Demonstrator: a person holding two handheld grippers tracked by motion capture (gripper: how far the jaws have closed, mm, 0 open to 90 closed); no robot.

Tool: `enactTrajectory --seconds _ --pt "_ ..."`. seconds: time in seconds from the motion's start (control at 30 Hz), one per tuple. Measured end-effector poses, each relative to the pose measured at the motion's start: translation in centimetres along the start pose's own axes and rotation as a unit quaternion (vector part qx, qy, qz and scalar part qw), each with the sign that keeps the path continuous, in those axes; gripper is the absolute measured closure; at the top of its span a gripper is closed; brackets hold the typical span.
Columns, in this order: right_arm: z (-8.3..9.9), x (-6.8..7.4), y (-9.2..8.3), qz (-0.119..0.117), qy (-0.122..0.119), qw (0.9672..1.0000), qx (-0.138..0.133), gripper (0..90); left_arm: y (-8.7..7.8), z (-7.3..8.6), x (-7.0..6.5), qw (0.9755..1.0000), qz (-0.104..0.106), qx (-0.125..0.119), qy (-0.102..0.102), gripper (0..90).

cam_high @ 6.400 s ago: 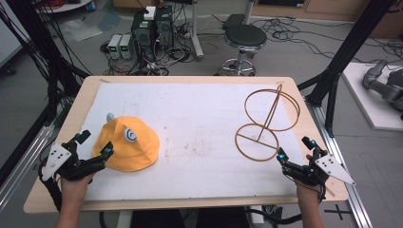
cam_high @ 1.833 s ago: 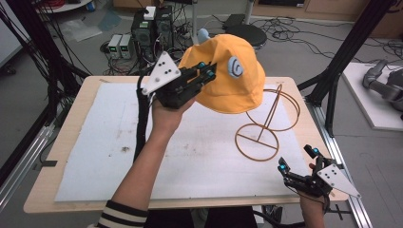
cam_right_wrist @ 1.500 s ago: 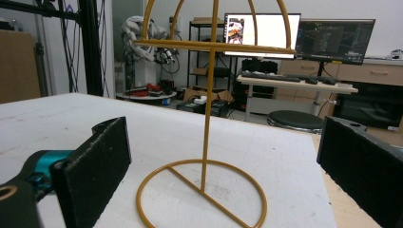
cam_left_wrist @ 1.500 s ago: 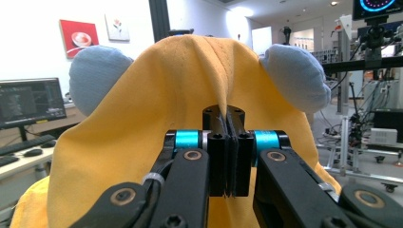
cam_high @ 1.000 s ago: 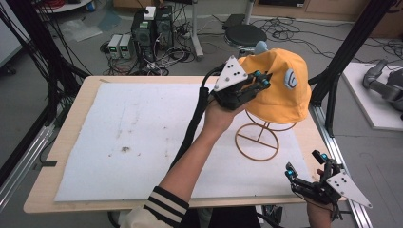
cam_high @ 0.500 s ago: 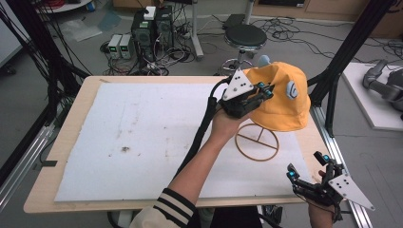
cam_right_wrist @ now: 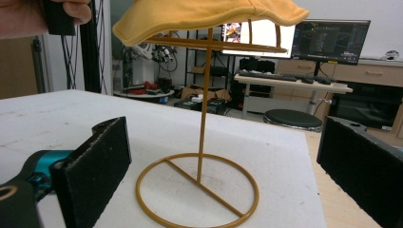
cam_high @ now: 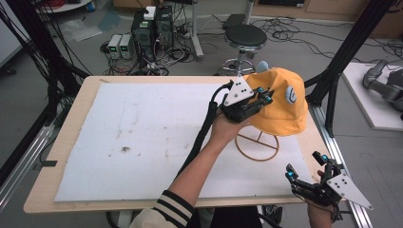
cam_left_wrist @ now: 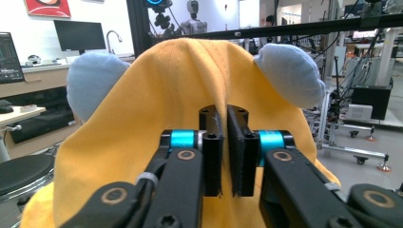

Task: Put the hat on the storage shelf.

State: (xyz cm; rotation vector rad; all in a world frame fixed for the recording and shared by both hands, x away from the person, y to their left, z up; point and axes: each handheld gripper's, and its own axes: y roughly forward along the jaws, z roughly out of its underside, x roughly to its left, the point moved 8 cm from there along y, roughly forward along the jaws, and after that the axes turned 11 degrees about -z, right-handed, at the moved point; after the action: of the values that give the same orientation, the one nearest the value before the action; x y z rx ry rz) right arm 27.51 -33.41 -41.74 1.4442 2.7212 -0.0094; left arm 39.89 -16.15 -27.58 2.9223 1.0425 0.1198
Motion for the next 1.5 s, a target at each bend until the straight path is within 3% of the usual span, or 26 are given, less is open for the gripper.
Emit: enactTrajectory --seconds 0.17,0.3,0.4,0.6,0.83,1.07,1.17,1.27,1.4,1.5 --pt "0.0 0.0 0.1 -0.002 -0.001 1.0000 -0.001 3.5 -0.1 0.4 0.0 0.9999 -0.010 0.003 0.011 71.5" --pt "0.0 0.1 0.1 -0.002 0.000 1.0000 0.000 3.5 -0.4 0.6 0.4 0.9994 -0.036 0.002 0.002 48.2" --pt "0.0 0.0 0.1 -0.001 0.000 1.0000 -0.001 3.5 -1.0 0.7 0.9 0.9990 -0.044 -0.008 -0.007 38.1" --pt "0.1 0.1 0.2 -0.002 0.001 1.0000 0.002 3.5 -2.9 0.6 2.3 0.9983 -0.051 -0.026 -0.013 29.2" --pt "0.2 0.4 0.6 -0.005 -0.001 1.0000 0.003 3.5 -5.6 0.1 4.7 0.9957 -0.076 -0.048 -0.025 25.7" --pt "0.1 0.4 0.9 -0.008 0.001 1.0000 -0.001 3.5 -10.6 0.0 8.4 0.9913 -0.118 -0.057 -0.014 23.6" --pt "0.1 0.4 1.2 -0.009 0.006 0.9999 -0.007 3.5 -13.4 0.2 10.2 0.9881 -0.143 -0.058 -0.006 23.1" --pt "0.1 0.4 1.7 -0.013 0.008 0.9998 -0.008 3.5 -16.9 0.7 12.3 0.9827 -0.175 -0.059 -0.005 22.9" --pt "0.4 0.4 2.3 -0.017 0.007 0.9998 -0.004 3.5 -21.5 2.2 14.8 0.9741 -0.222 -0.042 0.006 22.6" --pt "0.5 0.3 2.7 -0.017 0.006 0.9998 -0.002 3.5 -25.1 3.5 16.7 0.9656 -0.258 -0.029 0.007 22.2"
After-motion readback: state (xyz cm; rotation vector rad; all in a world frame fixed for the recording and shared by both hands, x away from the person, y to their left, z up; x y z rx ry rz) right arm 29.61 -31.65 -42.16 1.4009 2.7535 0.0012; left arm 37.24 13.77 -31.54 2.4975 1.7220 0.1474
